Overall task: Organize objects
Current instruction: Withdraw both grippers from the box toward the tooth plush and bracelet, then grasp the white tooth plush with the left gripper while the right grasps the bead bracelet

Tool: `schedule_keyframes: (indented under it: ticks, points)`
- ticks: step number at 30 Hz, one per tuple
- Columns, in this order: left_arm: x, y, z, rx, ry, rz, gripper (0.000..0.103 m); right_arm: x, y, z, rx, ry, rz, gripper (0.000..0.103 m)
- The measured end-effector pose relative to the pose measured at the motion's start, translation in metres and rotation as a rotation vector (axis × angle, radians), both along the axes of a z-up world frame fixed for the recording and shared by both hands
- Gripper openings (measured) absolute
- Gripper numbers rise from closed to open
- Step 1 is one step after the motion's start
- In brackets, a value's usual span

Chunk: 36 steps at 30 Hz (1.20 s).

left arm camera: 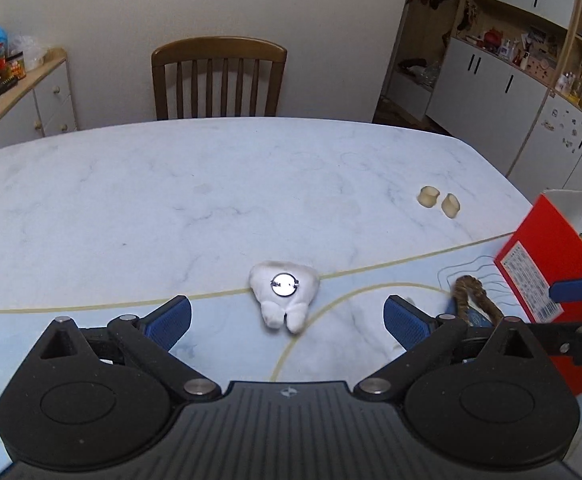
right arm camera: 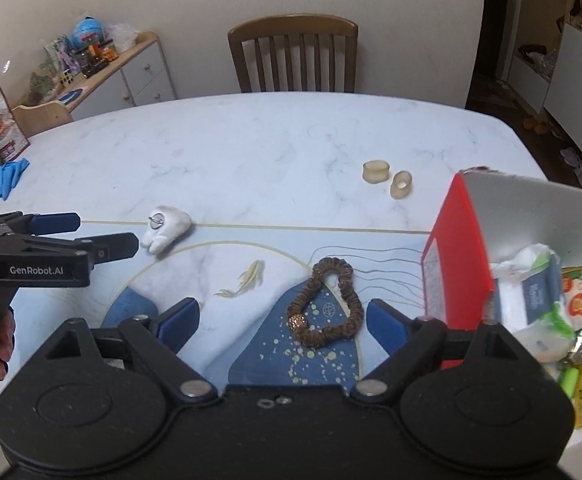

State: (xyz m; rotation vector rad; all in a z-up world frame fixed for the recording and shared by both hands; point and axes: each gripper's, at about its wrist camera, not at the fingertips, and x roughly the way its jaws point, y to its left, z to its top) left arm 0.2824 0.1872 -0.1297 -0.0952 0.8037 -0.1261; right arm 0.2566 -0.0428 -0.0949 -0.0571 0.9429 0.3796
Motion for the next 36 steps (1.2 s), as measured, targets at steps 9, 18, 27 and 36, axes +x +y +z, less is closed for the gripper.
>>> schedule_keyframes:
  ticks: [9,18,27,36]
  points:
    - [0.029,-0.005,-0.028,0.034,0.040,-0.018,0.103,0.032,0.011,-0.029,-0.042,0.050,-0.055,0.089]
    - [0.046,-0.009,-0.044,0.079,0.034,-0.031,0.103,0.057,0.015,-0.052,-0.069,0.103,-0.088,0.086]
    - [0.052,-0.013,-0.050,0.090,0.014,-0.054,0.103,0.063,0.014,-0.064,-0.109,0.108,-0.112,0.072]
    - [0.049,-0.017,-0.047,0.113,-0.014,-0.056,0.082,0.062,0.017,-0.063,-0.142,0.076,-0.109,0.049]
